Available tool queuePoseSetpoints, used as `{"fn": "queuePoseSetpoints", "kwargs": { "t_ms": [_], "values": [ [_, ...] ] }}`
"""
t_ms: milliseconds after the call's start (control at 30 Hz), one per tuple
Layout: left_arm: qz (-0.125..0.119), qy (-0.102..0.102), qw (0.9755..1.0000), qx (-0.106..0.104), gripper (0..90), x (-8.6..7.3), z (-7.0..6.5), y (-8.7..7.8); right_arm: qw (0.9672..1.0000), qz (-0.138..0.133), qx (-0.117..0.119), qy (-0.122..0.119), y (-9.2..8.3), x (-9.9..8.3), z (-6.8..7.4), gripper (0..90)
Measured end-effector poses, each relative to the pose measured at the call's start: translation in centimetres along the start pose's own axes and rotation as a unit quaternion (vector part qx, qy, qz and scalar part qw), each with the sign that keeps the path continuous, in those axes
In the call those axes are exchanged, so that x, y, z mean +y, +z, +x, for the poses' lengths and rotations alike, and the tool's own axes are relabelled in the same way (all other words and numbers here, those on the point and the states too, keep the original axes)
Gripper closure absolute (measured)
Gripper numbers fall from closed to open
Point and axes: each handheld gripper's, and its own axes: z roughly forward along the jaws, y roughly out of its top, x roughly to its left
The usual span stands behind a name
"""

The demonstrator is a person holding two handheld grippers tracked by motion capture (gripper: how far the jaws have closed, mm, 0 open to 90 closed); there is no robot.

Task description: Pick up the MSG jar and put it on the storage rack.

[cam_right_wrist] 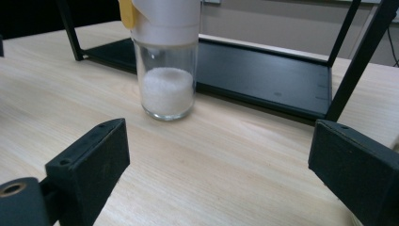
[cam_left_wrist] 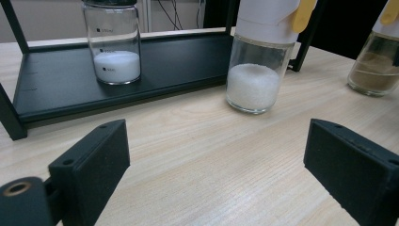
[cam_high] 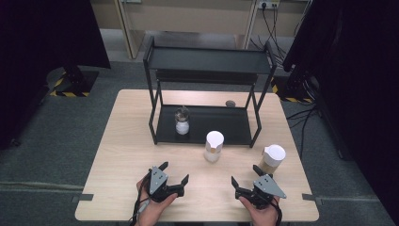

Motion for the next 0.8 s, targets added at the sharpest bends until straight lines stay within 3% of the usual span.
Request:
{"fn": "queuePoseSetpoints", "kwargs": {
  "t_ms": [167, 400, 800],
  "values": [
    [0.001, -0.006, 1.0, 0.0, 6.9, 0.0, 0.1, 0.0, 0.9998, -0.013, 0.01, 0.012, 0.2, 0.7, 0.2, 5.6],
    [0.002, 0.0, 1.0, 0.0, 7.1, 0.0, 0.0, 0.0, 0.9995, -0.017, 0.025, 0.007, 1.6, 1.8, 0.9, 5.5],
    [0.002, -0.002, 1.0, 0.0, 7.2, 0.0, 0.0, 0.0, 0.9988, -0.019, 0.044, 0.004, 5.5, 3.5, 2.4, 6.2]
  ]
}}
